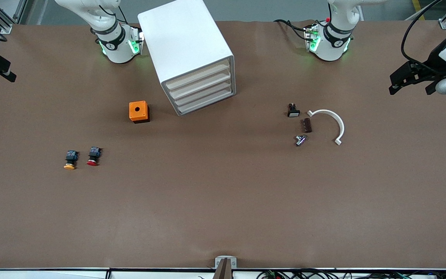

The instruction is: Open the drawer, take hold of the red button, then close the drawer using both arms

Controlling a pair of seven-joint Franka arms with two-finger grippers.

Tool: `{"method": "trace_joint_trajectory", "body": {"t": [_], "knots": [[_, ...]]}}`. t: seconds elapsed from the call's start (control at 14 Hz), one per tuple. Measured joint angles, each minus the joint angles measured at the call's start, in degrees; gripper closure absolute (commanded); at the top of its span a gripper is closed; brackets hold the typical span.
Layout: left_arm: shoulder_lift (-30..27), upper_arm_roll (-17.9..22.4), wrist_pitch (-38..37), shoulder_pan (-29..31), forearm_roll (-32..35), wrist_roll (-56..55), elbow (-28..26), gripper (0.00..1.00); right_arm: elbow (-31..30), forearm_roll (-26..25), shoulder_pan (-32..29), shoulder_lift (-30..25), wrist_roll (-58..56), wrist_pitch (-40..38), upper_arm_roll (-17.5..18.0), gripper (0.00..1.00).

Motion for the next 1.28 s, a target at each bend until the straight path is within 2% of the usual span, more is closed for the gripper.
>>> {"method": "trace_joint_trajectory", "body": {"t": [0.64,0.93,1.28], "knots": [[2.7,0.0,0.0,0.0,0.0,-0.2,0.3,0.00,0.0,0.0,0.0,0.0,0.0,-0.3,0.0,0.00],[3.6,0.0,0.0,0.0,0.0,-0.2,2.8,0.00,0.0,0.0,0.0,0.0,0.0,-0.6,0.0,0.00],[4.4,0.0,0.0,0.0,0.0,-0.2,3.6,0.00,-0.1,0.0,0.0,0.0,0.0,-1.0,0.0,0.00]]}}
